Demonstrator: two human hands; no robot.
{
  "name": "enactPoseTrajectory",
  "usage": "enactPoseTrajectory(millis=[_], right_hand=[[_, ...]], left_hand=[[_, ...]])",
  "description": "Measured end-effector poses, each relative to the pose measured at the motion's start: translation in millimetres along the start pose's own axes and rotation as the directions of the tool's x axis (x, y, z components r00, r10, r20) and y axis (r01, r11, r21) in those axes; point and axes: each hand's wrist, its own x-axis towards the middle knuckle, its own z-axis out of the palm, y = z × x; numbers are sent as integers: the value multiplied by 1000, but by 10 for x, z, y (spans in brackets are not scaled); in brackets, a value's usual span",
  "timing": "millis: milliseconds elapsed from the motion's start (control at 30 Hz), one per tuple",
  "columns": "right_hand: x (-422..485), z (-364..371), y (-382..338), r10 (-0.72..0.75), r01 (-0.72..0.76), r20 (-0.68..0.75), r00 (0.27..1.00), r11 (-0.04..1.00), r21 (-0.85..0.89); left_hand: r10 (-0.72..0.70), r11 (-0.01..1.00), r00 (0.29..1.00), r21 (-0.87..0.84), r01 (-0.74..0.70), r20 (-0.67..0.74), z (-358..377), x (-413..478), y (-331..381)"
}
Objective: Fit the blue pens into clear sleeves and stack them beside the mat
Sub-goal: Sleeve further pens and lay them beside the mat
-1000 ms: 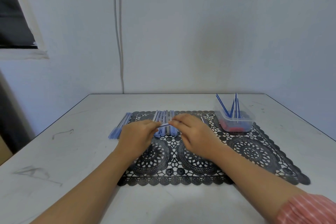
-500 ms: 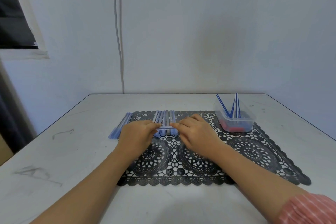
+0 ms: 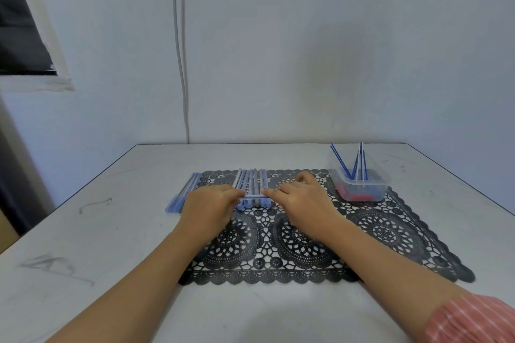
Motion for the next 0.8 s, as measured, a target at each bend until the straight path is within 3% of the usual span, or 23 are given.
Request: enactPoseTrajectory(millis=[267,467,800], right_hand=[[-19,41,72,67,-66,6,998,996,-52],[-31,35,128,79,-79,-86,993,997,4],[-41,22,211,132,-129,-46,990,990,65]], left_hand=[[-6,1000,1000,3,6,4,6,-1,-7],[-6,1000,1000,8,6,4,4,-1,-3],[6,1000,1000,15,-6,-6,9,-7,-8]])
